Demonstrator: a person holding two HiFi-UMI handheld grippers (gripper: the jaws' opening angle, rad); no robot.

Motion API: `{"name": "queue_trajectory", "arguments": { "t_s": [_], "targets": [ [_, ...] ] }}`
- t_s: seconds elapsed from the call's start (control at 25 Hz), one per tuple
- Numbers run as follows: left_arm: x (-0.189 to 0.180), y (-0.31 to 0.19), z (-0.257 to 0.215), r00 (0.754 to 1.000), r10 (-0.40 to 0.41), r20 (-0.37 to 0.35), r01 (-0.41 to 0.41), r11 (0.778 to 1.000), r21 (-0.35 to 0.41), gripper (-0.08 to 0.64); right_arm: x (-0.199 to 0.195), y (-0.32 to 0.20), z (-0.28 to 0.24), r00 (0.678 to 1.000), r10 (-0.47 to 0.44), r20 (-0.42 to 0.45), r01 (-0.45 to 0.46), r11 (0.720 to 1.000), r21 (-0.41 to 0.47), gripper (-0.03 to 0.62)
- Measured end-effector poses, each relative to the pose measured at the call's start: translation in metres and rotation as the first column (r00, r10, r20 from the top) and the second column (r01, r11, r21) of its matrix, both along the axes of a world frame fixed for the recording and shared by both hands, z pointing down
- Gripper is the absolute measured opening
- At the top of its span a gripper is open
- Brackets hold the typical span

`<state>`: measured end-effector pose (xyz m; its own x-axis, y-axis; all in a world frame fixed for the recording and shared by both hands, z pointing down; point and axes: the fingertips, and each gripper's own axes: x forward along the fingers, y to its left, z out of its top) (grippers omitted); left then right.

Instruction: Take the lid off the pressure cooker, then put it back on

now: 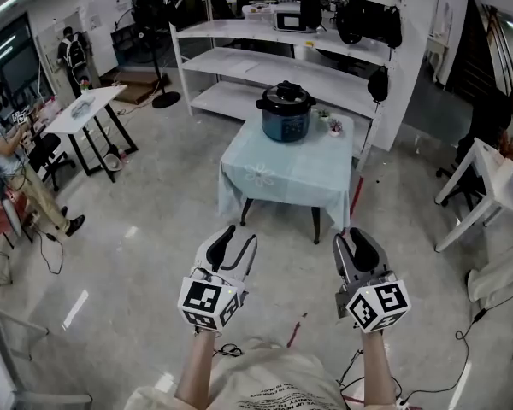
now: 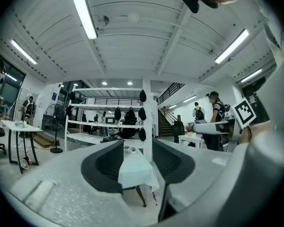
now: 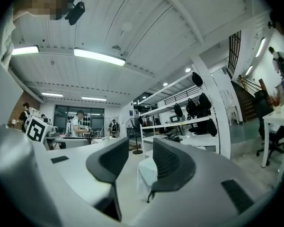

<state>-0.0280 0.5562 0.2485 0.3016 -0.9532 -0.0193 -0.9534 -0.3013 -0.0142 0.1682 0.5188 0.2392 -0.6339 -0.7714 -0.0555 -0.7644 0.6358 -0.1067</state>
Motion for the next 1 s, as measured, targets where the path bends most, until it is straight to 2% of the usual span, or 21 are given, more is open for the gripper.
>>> {"name": "queue_trajectory", "arguments": {
  "t_s": [0.16, 0.24, 0.36, 0.68, 1.0],
  "targets": [
    [0.005, 0.001, 0.005, 1.000, 0.017, 0.002, -0.017, 1.000, -0.003, 0.273, 0.001, -0.001, 0.005, 1.000, -0.013, 0.026, 0.014, 1.000, -0.007, 0.237],
    [0.007, -0.003, 0.009, 1.000, 0.026, 0.005, -0.026, 1.000, -0.012, 0.293, 0.001, -0.006, 0.007, 0.999, -0.020, 0.028, 0.020, 1.000, 0.001, 0.278],
    [0.004, -0.010, 0.011, 1.000, 0.010, 0.015, -0.010, 1.000, -0.012, 0.313, 0.002, -0.016, 0.008, 1.000, -0.017, 0.022, 0.017, 1.000, 0.003, 0.306],
    [-0.019, -0.050, 0.015, 1.000, -0.021, 0.014, 0.022, 0.999, -0.026, 0.319, -0.010, -0.058, 0.018, 1.000, -0.012, 0.004, 0.012, 0.999, -0.033, 0.316],
    [-0.050, -0.145, 0.038, 1.000, -0.007, 0.010, 0.008, 0.997, -0.077, 0.319, -0.042, -0.152, 0.042, 1.000, -0.005, -0.006, 0.005, 0.997, -0.079, 0.316]
  ]
}}
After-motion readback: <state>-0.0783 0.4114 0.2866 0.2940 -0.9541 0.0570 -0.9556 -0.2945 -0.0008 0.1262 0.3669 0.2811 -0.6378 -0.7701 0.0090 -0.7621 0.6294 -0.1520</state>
